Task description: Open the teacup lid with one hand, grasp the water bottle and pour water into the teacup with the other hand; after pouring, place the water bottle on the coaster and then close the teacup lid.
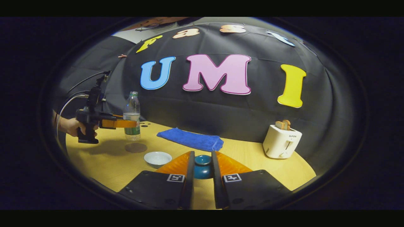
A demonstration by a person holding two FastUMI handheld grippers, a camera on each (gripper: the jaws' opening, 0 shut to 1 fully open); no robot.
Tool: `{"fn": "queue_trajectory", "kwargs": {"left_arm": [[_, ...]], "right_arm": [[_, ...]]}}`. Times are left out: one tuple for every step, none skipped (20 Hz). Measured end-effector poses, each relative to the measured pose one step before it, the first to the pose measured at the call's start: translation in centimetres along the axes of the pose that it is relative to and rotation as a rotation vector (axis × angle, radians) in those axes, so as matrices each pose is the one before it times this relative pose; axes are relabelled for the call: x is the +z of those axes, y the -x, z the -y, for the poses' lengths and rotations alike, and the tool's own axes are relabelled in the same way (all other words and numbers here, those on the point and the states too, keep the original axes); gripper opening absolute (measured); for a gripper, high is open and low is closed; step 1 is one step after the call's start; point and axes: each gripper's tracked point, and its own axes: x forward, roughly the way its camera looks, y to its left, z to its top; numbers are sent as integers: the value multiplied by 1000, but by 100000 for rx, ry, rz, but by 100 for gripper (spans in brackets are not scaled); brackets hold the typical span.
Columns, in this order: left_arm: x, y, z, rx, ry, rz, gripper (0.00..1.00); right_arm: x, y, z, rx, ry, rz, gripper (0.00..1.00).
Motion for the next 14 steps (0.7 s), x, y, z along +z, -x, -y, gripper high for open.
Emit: {"fn": "queue_trajectory", "kwargs": {"left_arm": [[-483, -322, -448, 501, 3605, 1007, 74], [-465, -178, -431, 503, 3035, 642, 75], [-554, -134, -278, 49, 2083, 131, 75], [-317, -69, -342, 383, 428, -540, 75], [-655, -333, -137, 380, -543, -1789, 75], [-477, -62, -21, -182, -639, -1582, 75], [-661, -30, 121, -654, -117, -848, 76], [-277, 151, 75, -690, 273, -613, 77], [31, 76, 199, -861, -383, 771, 77], [-34, -142, 93, -747, -625, -12, 79], [-71, 8, 13, -49, -671, -296, 80], [22, -56, -144, 364, -457, -279, 80], [-63, 74, 54, -171, 161, -81, 81], [28, 154, -28, -130, 316, 39, 84]], "right_arm": [[78, -140, -133, 40, 396, -55, 34], [-5, -194, -104, -97, 184, -190, 34], [-19, -162, -130, -115, 56, -124, 34], [-144, -91, -99, -291, 9, -371, 34], [7, -124, -134, 17, -95, -196, 34], [48, -146, -226, -229, -30, -16, 34], [93, -142, -178, 182, -103, -82, 34], [-6, -69, -171, -18, 163, -21, 34], [29, -59, -223, 135, 154, -99, 34], [-57, -114, -224, 212, -15, -111, 34], [65, -99, -202, 148, -91, 38, 34], [5, -180, -216, 353, -258, -22, 34], [65, -86, -246, 185, -322, 53, 34], [36, -111, -238, 414, -494, 8, 34]]}}
